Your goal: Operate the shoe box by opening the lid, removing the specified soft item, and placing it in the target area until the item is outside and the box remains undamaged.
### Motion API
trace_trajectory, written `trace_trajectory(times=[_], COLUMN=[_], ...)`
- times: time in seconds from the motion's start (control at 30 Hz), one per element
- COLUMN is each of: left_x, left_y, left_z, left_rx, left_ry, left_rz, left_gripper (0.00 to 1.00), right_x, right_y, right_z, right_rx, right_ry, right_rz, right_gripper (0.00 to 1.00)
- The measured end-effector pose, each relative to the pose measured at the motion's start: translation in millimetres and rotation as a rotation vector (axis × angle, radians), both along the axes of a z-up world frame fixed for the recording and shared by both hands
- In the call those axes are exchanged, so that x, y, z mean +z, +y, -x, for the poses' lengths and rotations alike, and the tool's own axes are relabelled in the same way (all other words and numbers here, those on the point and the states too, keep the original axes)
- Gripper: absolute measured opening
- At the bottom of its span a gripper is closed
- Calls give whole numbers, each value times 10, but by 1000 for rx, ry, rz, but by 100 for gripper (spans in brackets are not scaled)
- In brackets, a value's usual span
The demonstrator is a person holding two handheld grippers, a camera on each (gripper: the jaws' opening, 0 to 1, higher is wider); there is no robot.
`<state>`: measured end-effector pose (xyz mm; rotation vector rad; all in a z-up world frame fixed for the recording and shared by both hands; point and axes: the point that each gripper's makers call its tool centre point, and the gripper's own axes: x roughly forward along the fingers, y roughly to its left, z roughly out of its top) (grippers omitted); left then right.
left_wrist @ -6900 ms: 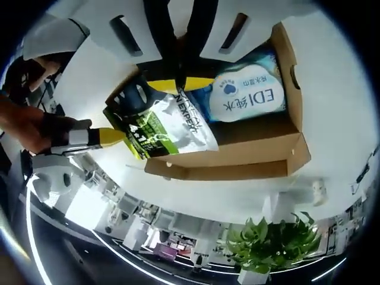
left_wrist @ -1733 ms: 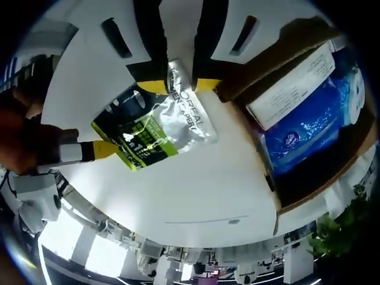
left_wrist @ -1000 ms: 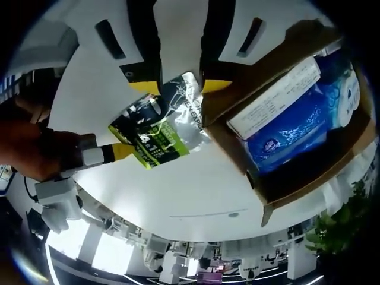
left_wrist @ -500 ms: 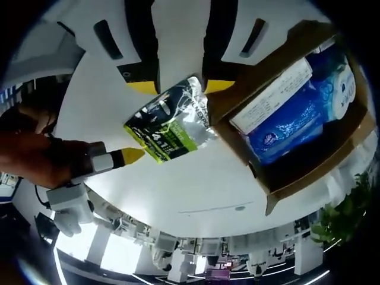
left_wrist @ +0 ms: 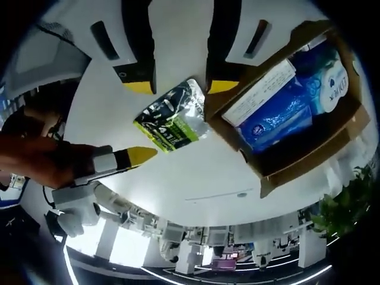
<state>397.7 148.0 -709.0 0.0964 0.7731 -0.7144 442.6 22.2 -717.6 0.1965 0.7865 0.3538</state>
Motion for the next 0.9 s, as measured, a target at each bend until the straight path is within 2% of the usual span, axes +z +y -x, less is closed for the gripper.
trace_trajectory(times=[0.2,0.47,0.73,0.9], left_x=[159,371,517,554], left_y=[122,323,631,826], left_z=[-14,-64,-103,-125], left_rx=[1,11,34,59], left_ry=[-28,-83,-128,-142], left_rz=[42,76,102,106], left_gripper=[36,41,45,46], right_x=[150,244,473,562], right_y=[168,314,513,641], right_z=[8,-4,-40,-64], right_rx=[21,50,76,100], right_ry=[-19,-53,-116,-148], right_rz=[-36,-38,-90,-96], right_gripper=[42,55,59,60])
